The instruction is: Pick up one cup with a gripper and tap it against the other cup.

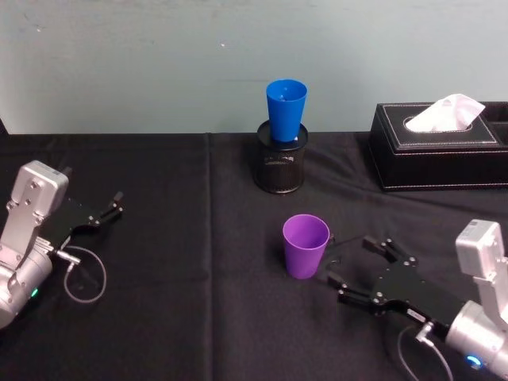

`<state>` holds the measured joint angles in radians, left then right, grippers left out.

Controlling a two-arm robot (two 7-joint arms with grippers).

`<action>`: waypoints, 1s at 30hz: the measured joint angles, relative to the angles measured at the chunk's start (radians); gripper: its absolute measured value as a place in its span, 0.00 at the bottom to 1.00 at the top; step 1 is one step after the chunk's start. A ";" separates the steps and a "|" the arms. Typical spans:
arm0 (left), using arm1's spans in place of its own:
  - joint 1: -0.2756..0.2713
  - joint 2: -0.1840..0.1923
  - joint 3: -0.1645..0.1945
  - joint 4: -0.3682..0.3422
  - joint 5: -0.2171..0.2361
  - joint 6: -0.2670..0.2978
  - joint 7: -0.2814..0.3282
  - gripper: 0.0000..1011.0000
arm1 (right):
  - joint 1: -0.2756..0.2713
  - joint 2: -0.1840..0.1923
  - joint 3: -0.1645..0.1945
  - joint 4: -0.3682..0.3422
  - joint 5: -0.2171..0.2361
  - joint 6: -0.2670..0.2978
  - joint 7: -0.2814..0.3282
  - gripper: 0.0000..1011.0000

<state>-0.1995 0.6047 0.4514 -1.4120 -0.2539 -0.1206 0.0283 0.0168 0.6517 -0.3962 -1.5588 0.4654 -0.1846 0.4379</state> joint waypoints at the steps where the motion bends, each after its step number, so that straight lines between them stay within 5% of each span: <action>1: 0.000 0.000 0.000 0.000 0.000 0.000 0.000 0.99 | 0.007 -0.009 -0.004 0.008 -0.002 -0.001 0.010 0.99; 30: 0.000 0.000 0.000 0.000 0.000 0.000 0.000 0.99 | 0.193 -0.191 -0.042 0.226 -0.095 0.003 0.099 0.99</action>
<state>-0.1995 0.6047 0.4514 -1.4120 -0.2539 -0.1205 0.0283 0.2099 0.4604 -0.4378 -1.3325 0.3700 -0.1814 0.5371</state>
